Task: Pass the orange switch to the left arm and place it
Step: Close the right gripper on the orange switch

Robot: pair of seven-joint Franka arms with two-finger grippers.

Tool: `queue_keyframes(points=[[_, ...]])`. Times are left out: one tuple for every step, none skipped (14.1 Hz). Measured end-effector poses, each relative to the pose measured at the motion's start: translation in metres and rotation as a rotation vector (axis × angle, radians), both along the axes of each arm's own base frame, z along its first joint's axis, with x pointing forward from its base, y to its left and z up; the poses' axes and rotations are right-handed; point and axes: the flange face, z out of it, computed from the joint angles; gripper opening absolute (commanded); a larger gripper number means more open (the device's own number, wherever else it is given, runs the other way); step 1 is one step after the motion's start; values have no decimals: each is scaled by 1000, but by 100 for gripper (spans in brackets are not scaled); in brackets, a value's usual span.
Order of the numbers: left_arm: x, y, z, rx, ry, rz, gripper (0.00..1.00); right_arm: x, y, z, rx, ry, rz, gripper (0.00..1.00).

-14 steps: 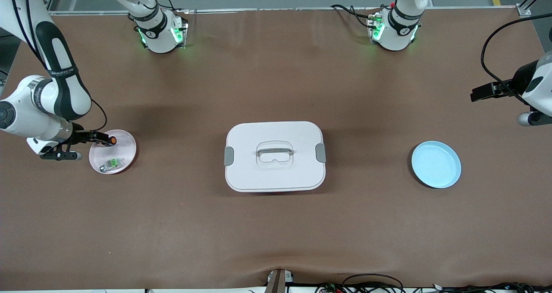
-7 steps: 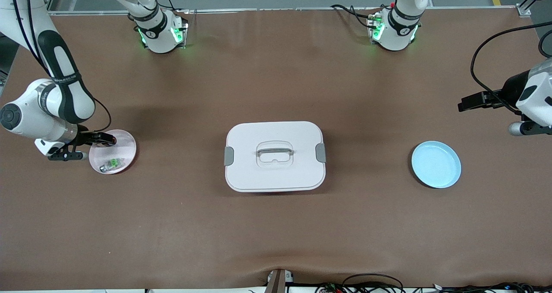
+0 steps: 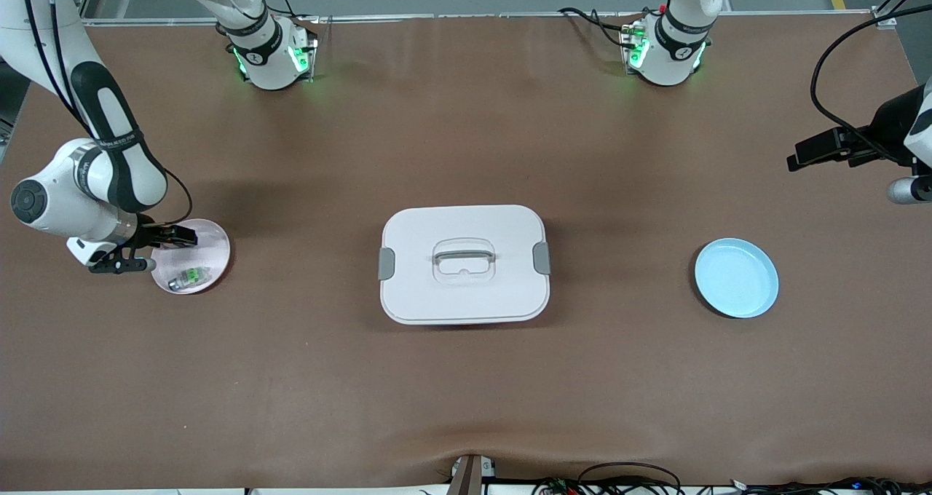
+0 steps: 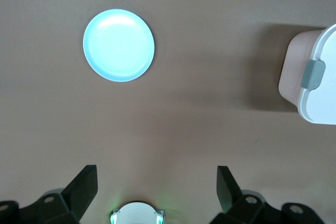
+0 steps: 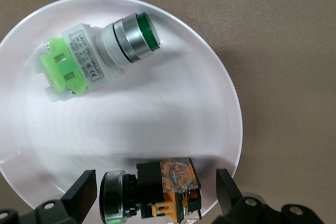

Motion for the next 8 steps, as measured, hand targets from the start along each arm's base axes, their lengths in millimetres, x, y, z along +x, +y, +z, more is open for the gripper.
queue_keyframes(points=[[-1, 0, -1, 0, 7, 0, 100, 0, 0, 0, 2, 0, 10, 100], [-1, 0, -2, -1, 10, 0, 100, 0, 0, 0, 4, 1, 24, 100], [0, 1, -3, -2, 14, 1, 100, -1, 0, 0, 6, 2, 35, 100], [1, 1, -5, -2, 17, 0, 100, -1, 0, 0, 7, 3, 40, 100], [2, 0, -8, -3, 23, -1, 100, -1, 0, 0, 8, 3, 42, 100], [4, -1, -12, -3, 31, -2, 100, -1, 0, 0, 8, 3, 43, 100], [6, -1, -17, -4, 41, -4, 100, -1, 0, 0, 8, 3, 44, 100], [9, -2, -23, -5, 51, -5, 100, -1, 0, 0, 8, 4, 44, 100]])
